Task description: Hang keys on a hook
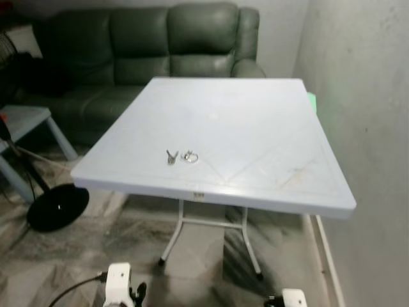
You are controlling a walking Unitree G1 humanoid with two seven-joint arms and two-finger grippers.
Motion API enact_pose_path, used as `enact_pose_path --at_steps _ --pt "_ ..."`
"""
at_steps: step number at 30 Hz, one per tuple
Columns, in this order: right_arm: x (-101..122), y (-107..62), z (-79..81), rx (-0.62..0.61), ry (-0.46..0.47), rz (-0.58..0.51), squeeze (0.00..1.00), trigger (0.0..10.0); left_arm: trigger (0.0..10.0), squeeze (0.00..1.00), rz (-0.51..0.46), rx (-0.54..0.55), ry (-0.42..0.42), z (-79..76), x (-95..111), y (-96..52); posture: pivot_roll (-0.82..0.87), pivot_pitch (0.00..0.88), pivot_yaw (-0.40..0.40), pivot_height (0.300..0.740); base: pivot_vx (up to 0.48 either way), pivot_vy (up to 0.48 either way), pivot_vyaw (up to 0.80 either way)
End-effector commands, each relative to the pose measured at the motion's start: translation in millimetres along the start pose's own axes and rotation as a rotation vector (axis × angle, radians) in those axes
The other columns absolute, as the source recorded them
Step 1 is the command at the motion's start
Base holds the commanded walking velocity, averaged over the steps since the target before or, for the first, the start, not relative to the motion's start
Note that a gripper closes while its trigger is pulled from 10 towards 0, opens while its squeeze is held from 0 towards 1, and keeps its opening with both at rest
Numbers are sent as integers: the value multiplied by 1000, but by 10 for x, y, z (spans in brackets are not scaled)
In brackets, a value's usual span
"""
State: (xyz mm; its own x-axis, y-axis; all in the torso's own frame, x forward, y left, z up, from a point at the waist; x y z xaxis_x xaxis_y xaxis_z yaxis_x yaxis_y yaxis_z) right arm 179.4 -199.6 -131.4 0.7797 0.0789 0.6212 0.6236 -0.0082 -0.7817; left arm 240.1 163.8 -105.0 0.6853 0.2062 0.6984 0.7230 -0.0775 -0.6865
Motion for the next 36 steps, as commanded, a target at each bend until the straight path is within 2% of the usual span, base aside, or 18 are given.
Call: enact_pose_path --at_steps 1,20,36 --pt "45 19 64 12 11 -11 0 10000 10000 0 17 21 3 92 -45 -26 101 0 56 740 0 458 0" --pt "25 11 51 11 15 -8 0 10000 10000 0 16 26 -4 96 -46 -26 100 0 55 740 0 453 0" --pt "34 13 30 7 19 -8 0 10000 10000 0 13 34 -10 84 -32 -17 91 0 49 740 0 0 0"
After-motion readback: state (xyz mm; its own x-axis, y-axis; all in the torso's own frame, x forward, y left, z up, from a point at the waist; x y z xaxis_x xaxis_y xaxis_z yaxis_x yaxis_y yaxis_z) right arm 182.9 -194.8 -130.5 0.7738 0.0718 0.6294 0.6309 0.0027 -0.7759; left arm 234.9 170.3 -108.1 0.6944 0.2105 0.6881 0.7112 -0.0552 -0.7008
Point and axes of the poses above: a point about 5 cm out from each wrist's last joint towards the gripper, its own y axis pointing out of the wrist towards the gripper, its own x axis along the axis of the wrist's last joint, z = x × y, the point moved 5 cm from there along y, pointing out of the wrist towards the gripper, and after that the axes turned 6 degrees about -y, right-handed, at the moved point
